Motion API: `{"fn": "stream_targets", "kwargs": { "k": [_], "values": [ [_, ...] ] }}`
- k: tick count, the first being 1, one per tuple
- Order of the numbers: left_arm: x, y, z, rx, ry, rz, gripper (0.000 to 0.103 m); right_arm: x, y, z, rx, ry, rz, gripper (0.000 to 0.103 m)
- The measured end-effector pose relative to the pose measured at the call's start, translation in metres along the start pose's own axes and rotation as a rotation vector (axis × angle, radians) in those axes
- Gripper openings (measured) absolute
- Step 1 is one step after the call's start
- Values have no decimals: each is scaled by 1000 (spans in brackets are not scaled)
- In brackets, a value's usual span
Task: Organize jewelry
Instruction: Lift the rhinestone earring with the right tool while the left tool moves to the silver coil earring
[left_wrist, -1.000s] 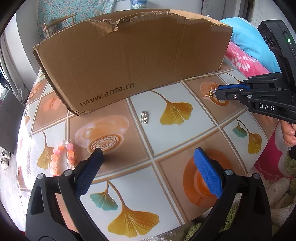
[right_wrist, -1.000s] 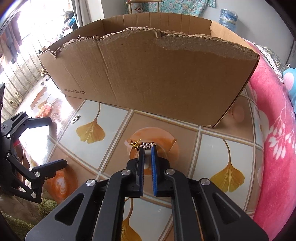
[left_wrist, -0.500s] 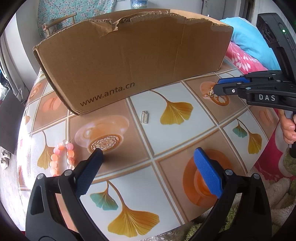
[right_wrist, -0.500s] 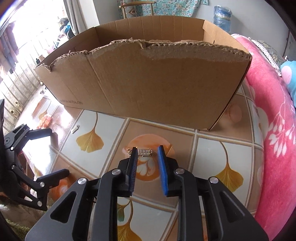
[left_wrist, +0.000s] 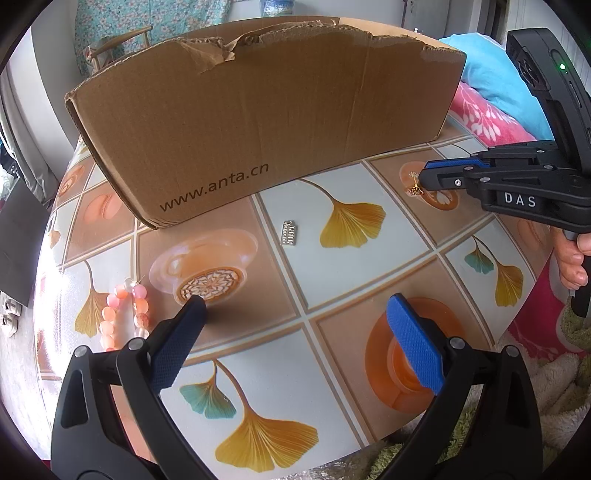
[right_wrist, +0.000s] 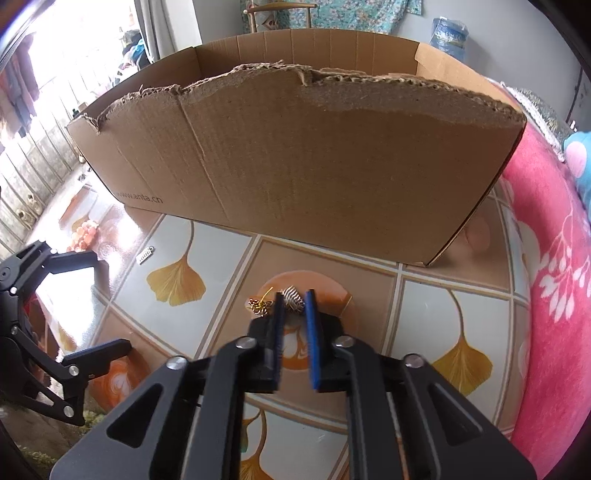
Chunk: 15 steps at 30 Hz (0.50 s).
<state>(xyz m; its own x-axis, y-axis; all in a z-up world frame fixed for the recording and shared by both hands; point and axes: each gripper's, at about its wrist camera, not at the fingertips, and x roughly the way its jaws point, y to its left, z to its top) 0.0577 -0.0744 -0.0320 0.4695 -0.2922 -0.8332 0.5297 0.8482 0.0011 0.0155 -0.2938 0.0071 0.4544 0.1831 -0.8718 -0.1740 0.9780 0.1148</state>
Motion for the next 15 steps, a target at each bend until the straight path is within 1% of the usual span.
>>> {"fn": "stream_targets", "kwargs": {
  "k": [9, 13, 15],
  "values": [
    [0, 0, 0, 0, -1, 1, 95, -9, -11, -10, 34, -11, 16, 5],
    [0, 1, -1, -1, -2, 1, 95, -15, -15, -12, 39, -12, 34, 5],
    [1, 1, -1, -1, -2, 1, 95, -14, -16, -11, 29, -14, 35, 8]
  ]
}}
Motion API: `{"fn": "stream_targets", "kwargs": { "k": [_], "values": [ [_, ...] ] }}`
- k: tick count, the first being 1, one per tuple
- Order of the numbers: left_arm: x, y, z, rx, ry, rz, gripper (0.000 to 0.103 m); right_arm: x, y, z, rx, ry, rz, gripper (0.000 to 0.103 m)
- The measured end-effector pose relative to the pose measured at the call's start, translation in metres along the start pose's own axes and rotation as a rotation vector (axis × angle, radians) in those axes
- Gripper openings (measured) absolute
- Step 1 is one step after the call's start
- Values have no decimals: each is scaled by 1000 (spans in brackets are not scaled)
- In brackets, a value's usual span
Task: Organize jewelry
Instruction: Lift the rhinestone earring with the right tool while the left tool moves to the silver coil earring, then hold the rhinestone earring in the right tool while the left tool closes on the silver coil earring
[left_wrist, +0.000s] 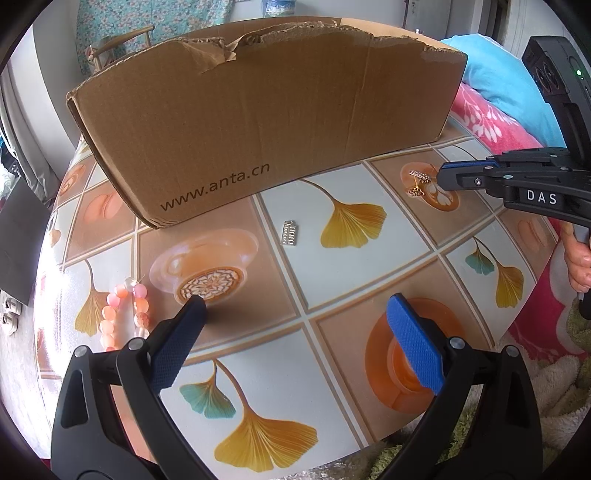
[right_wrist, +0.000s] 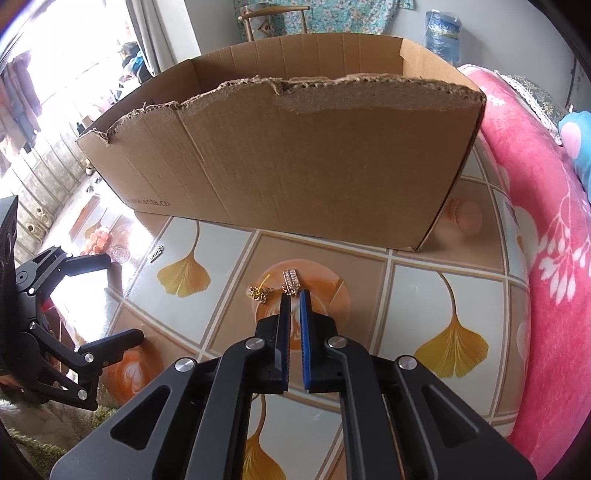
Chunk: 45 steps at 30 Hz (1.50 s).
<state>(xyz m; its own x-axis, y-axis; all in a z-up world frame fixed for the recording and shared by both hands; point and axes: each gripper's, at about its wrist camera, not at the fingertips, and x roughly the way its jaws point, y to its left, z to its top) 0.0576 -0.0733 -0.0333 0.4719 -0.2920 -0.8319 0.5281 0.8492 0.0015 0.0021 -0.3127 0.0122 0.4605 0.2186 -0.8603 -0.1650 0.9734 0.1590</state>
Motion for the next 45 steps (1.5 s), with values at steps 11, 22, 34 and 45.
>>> {"fn": "stream_targets", "kwargs": {
  "k": [11, 22, 34, 45],
  "values": [
    [1, 0, 1, 0, 3, 0, 95, 12, 5, 16, -163, 21, -17, 9],
    [-13, 18, 2, -57, -56, -17, 94, 10, 2, 21, -147, 15, 13, 12],
    [-6, 25, 13, 10, -49, -24, 43, 18, 10, 21, -164, 22, 6, 10],
    [4, 12, 26, 67, -13, -25, 21, 9, -3, 11, -76, 12, 16, 7]
  ]
}}
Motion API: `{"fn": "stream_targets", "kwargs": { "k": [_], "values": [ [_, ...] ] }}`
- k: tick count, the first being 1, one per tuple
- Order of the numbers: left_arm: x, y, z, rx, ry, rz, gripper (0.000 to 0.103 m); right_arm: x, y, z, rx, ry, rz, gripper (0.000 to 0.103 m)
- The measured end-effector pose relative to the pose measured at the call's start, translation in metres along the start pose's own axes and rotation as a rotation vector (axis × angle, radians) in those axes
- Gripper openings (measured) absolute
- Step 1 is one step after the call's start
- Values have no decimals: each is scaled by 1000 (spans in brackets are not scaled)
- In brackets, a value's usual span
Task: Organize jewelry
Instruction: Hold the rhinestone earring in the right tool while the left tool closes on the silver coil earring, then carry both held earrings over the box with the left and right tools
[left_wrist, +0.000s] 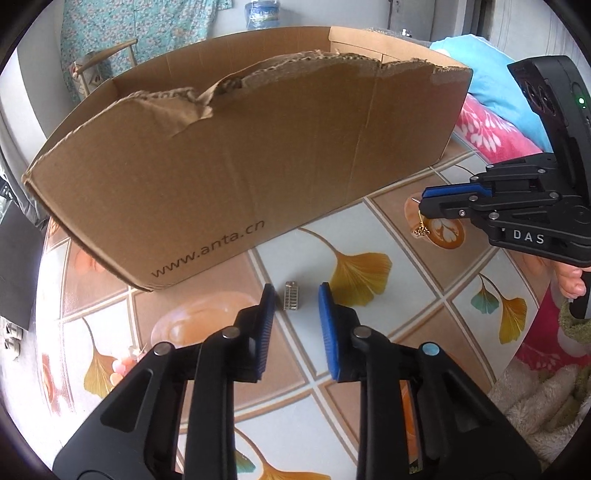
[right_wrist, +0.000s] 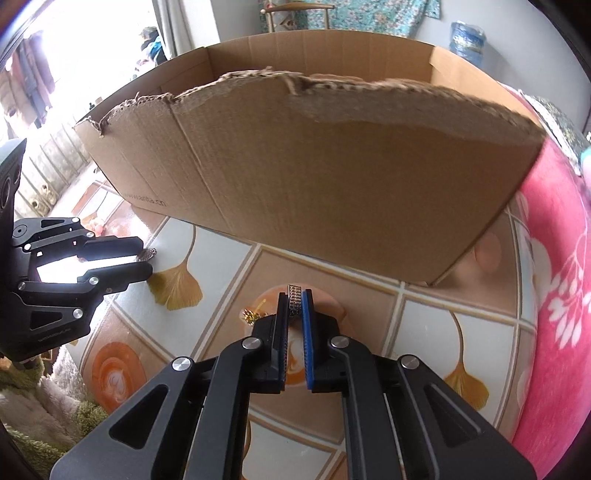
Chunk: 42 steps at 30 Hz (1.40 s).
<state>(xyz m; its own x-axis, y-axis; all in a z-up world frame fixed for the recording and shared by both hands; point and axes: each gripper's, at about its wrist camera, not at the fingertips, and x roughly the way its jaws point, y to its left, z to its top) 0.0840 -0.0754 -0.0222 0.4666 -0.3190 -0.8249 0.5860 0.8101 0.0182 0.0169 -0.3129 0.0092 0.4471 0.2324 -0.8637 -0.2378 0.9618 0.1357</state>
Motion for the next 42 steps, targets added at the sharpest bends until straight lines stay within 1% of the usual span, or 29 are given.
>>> {"fn": "stream_targets", "kwargs": {
  "k": [3, 7, 8, 15, 23, 25, 26, 27, 33, 36, 39, 40, 41, 42],
  "values": [
    [1, -2, 3, 4, 2, 1, 17, -3, -3, -4, 16, 0, 1, 7],
    [3, -5, 8, 9, 2, -1, 5, -6, -5, -10, 32, -2, 1, 7],
    [3, -5, 8, 9, 1, -1, 4, -7, -6, -11, 35, -4, 1, 7],
    [3, -6, 9, -11, 1, -12, 4, -15, -6, -18, 37, -22, 3, 7],
    [-9, -3, -6, -48, 22, -40, 4, -26, -8, -16, 43, -24, 16, 9],
    [-13, -1, -11, -65, 23, -48, 4, -27, -8, -15, 39, -12, 14, 13],
    [-14, 0, -12, -69, 23, -48, 4, -27, -9, -16, 37, -10, 9, 18],
    [-17, 1, -14, -75, 23, -49, 4, -27, -9, -16, 34, -7, 4, 19],
    [-25, 5, -17, -87, 11, -52, 4, -22, -5, -16, 12, 20, -8, 19],
    [-26, 5, -17, -89, 9, -55, 4, -17, -1, -17, -10, 40, -31, 19],
    [-25, 5, -17, -90, 7, -59, 4, -14, 2, -14, -12, 33, -39, 16],
    [-27, 7, -18, -90, 4, -59, 4, -14, 2, -14, -8, 32, -42, 13],
    [-28, 7, -19, -90, 1, -59, 4, -14, 3, -13, -3, 34, -38, 7],
    [-28, 7, -18, -90, -2, -59, 4, -13, 2, -13, 5, 36, -28, 7]
  ]
}}
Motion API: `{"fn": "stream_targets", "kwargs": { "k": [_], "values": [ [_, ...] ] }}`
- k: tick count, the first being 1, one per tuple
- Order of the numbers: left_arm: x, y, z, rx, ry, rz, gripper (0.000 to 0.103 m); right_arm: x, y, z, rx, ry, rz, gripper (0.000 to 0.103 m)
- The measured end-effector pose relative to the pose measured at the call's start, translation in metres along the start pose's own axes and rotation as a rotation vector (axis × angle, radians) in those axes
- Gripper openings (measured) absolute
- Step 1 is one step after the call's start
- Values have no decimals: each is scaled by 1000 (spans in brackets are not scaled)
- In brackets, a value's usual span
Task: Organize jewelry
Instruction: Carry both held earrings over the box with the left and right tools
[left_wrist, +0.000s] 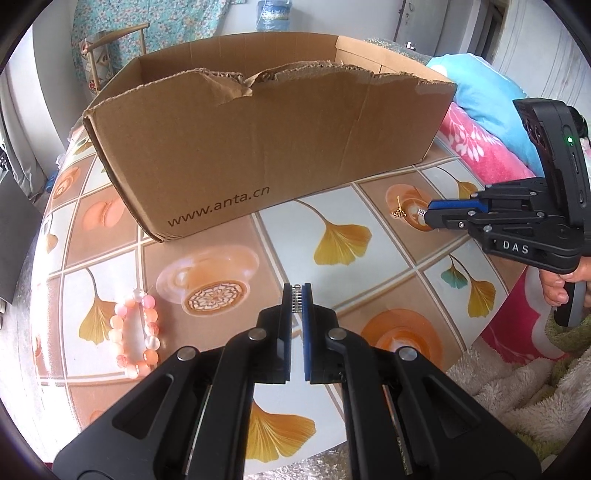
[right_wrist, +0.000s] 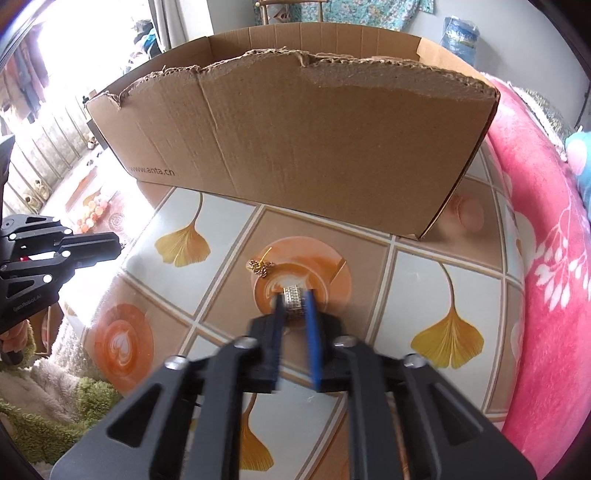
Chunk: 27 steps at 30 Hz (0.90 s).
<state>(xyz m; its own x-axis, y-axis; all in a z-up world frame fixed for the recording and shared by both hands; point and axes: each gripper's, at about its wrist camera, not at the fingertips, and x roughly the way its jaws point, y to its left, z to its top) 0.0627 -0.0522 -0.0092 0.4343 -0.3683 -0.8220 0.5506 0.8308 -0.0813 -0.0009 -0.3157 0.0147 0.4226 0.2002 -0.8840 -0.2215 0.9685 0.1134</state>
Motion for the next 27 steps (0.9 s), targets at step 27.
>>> {"fn": "stream_targets", "kwargs": {
  "k": [27],
  "values": [
    [-89, -9, 16, 62, -211, 52, 4, -84, 10, 4, 10, -226, -25, 4]
  ]
}}
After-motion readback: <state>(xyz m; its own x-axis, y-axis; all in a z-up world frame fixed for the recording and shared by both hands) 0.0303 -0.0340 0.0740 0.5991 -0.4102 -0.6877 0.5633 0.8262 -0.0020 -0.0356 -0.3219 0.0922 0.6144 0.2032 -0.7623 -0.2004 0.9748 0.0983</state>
